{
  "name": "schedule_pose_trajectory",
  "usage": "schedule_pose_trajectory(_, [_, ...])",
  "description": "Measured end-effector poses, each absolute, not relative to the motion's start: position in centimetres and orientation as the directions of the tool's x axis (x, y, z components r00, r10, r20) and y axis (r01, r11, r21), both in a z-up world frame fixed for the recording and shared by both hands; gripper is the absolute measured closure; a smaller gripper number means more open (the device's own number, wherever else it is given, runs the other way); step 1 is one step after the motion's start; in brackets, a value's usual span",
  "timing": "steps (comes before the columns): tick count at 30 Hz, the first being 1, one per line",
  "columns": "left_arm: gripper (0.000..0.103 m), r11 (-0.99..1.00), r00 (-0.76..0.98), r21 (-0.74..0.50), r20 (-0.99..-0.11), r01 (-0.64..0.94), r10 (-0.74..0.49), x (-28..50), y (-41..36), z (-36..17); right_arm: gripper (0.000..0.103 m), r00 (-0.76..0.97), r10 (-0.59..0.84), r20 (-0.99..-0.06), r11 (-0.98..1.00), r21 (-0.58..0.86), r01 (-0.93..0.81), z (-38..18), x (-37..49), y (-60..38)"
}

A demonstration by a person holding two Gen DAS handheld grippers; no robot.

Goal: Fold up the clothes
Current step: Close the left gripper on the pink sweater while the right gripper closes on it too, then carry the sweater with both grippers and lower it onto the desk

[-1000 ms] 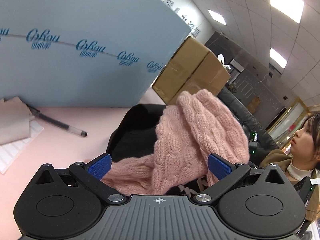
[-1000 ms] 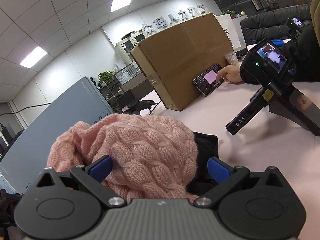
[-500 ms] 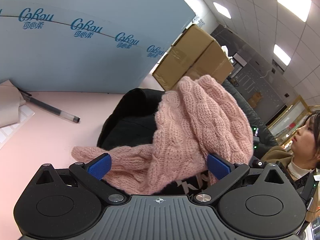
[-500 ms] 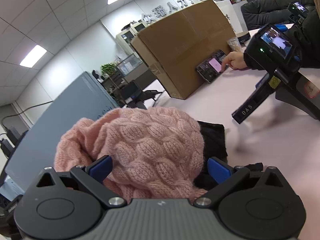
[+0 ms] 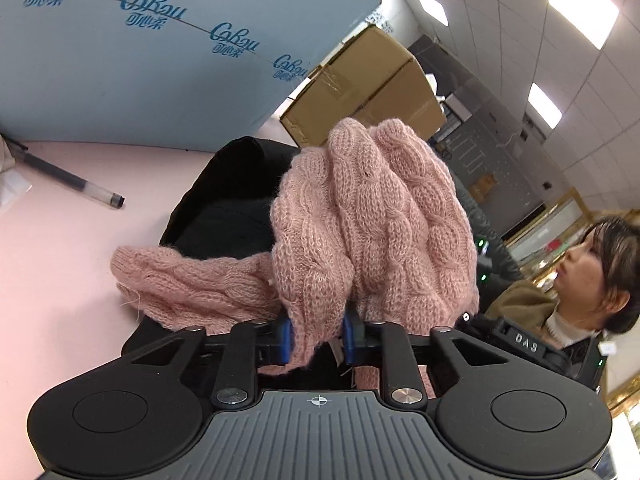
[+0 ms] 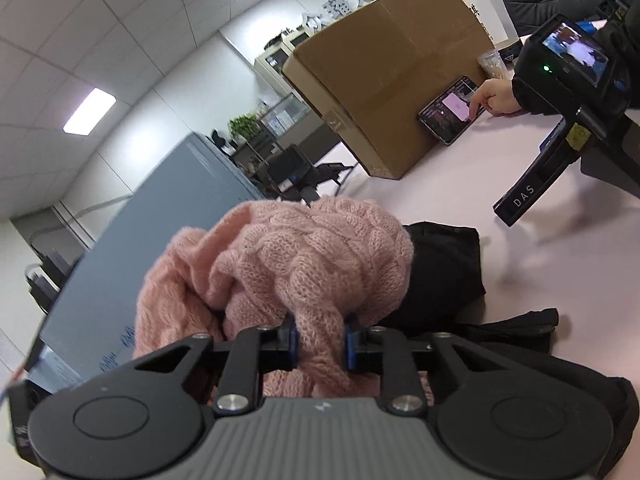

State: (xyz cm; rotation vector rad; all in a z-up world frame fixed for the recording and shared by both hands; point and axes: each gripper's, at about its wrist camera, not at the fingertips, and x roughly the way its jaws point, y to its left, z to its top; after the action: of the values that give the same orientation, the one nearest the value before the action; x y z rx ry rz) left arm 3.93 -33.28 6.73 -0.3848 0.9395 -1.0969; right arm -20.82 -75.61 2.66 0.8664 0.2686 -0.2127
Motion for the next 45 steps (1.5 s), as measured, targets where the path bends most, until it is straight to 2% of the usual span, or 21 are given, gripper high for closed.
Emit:
schedule_pose_trajectory(2, [0.087, 0.434, 0.146, -0.677, -0.44, 0.594, -0.886, 3.7, -33.3, 7.0, 0.084, 0.951, -0.065, -0.302, 0.618, 0.737, 0.276, 2.6, -20.9, -75.7])
schedule_pose_trajectory(11, [0.089, 0.362, 0.177, -0.689, -0.326, 0.628, -0.929, 2.9, -32.6, 9.4, 0.086, 0.996, -0.024, -0.087, 0.562, 0.823, 0.085, 4.2, -22.7, -76.0])
schedule_pose_trajectory(21, [0.089, 0.277, 0.195, -0.69, -0.197, 0.669, -0.961, 1.9, -30.3, 13.3, 0.086, 0.995, 0.06, 0.082, 0.583, 0.806, -0.101, 8.7, -23.4, -74.0])
schedule_pose_trajectory(28, [0.089, 0.237, 0.252, -0.676, -0.078, 0.698, -0.965, 0.2, -23.6, 16.5, 0.086, 0.976, 0.171, 0.138, 0.619, 0.756, -0.215, 12.0, -23.7, -70.2])
schedule_pose_trajectory(32, [0.088, 0.265, 0.313, -0.644, -0.042, 0.717, -0.949, -1.7, -18.2, 18.0, 0.086, 0.947, 0.274, 0.169, 0.605, 0.735, -0.306, 13.4, -23.2, -67.0])
schedule_pose_trajectory(41, [0.088, 0.418, 0.507, -0.611, -0.031, 0.672, -0.861, -7.0, -5.9, 18.3, 0.086, 0.836, 0.522, 0.168, 0.513, 0.722, -0.465, 14.7, -18.6, -56.0])
schedule_pose_trajectory(45, [0.088, 0.489, 0.587, -0.619, -0.055, 0.615, -0.808, -9.0, -1.3, 16.8, 0.086, 0.777, 0.618, 0.121, 0.463, 0.743, -0.484, 13.6, -16.1, -50.5])
